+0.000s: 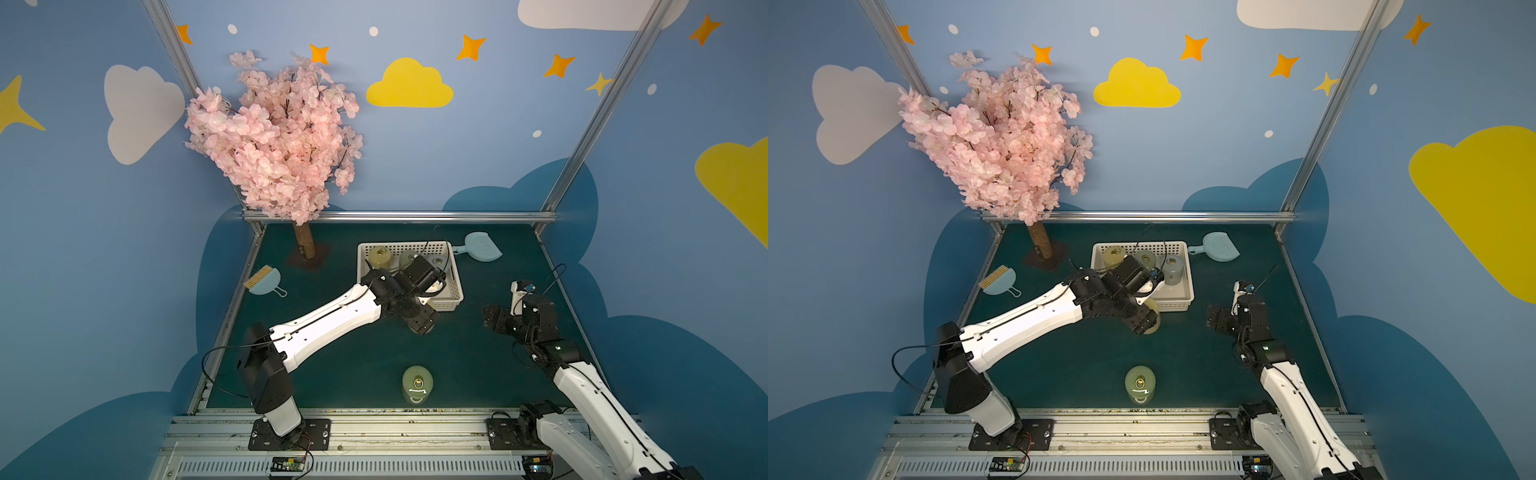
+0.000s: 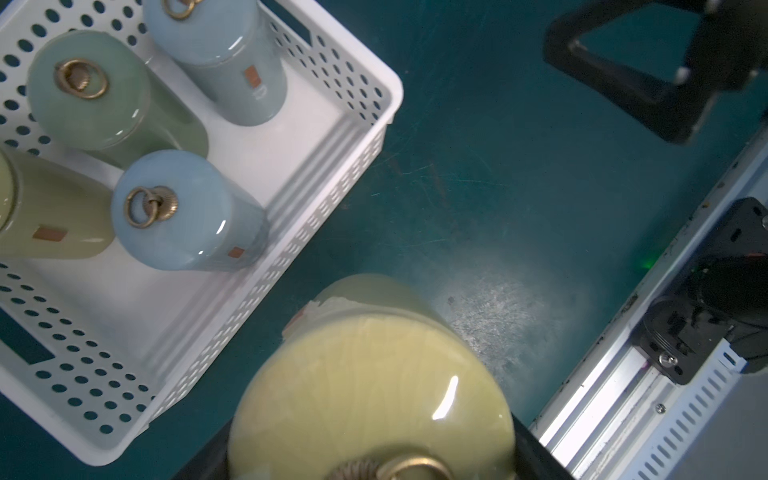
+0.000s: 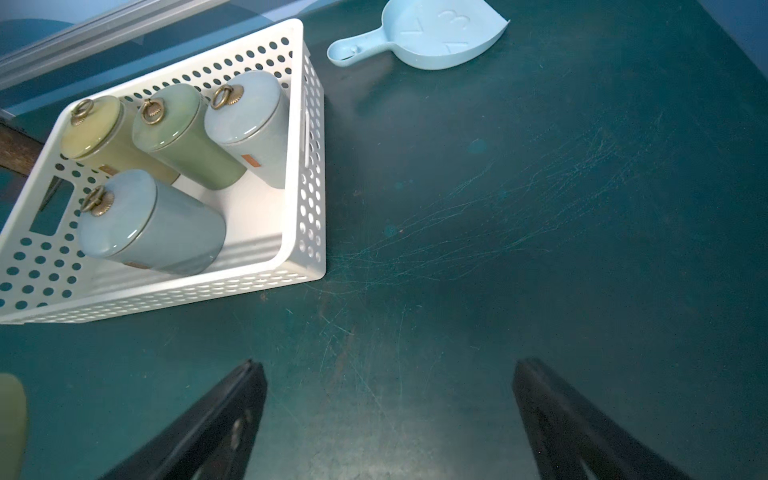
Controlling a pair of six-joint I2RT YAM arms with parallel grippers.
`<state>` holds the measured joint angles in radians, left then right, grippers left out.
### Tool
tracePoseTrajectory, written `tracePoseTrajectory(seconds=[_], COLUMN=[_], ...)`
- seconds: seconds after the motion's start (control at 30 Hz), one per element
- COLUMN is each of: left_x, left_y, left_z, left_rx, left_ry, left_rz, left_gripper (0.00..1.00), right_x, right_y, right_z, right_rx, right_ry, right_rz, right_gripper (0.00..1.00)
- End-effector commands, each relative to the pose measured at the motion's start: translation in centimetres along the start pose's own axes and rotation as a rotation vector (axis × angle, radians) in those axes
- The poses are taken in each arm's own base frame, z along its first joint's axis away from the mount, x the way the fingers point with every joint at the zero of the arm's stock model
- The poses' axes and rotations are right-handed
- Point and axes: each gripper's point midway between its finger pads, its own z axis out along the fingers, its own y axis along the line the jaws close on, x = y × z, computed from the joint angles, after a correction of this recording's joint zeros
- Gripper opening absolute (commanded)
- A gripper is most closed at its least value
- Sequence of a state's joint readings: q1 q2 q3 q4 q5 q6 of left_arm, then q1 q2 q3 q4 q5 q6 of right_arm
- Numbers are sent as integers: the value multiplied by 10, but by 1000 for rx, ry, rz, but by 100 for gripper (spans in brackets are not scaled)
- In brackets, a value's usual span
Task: Take the tea canister out of the basket
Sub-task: Pick up the tea canister from the basket, then place the tea canister at the center of the board.
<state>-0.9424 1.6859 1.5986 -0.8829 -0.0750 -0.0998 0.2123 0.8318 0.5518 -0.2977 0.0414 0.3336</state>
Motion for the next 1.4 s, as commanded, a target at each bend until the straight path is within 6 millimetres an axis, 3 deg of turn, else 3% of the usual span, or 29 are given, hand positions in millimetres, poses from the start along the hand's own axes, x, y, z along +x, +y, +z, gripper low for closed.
tracePoseTrajectory(seconds=[0.0,0.5,0.67,0.97,1.37], left_x=[-30,-9,-1,15,37], left_y=[-25,-108,-127,-147,-151], left_z=[-13,11,18,36,63], left_rx=[54,156,145,171,159], left_ry=[-103,-54,-62,-24,34], left_rz=[53,239,305,348,361], left_gripper=[48,47,47,47,46], right_x=[-3,-3,-3,-3,-3], right_y=[2,-2,-4,-9,-12], right_z=[-4,-3,-3,-4,-5], right_rx=[-24,-23,-17,-8,-2], right_ry=[-1,-7,-13,-22,-26], right_rz=[28,44,51,62,74], right_gripper=[99,99,99,98,98])
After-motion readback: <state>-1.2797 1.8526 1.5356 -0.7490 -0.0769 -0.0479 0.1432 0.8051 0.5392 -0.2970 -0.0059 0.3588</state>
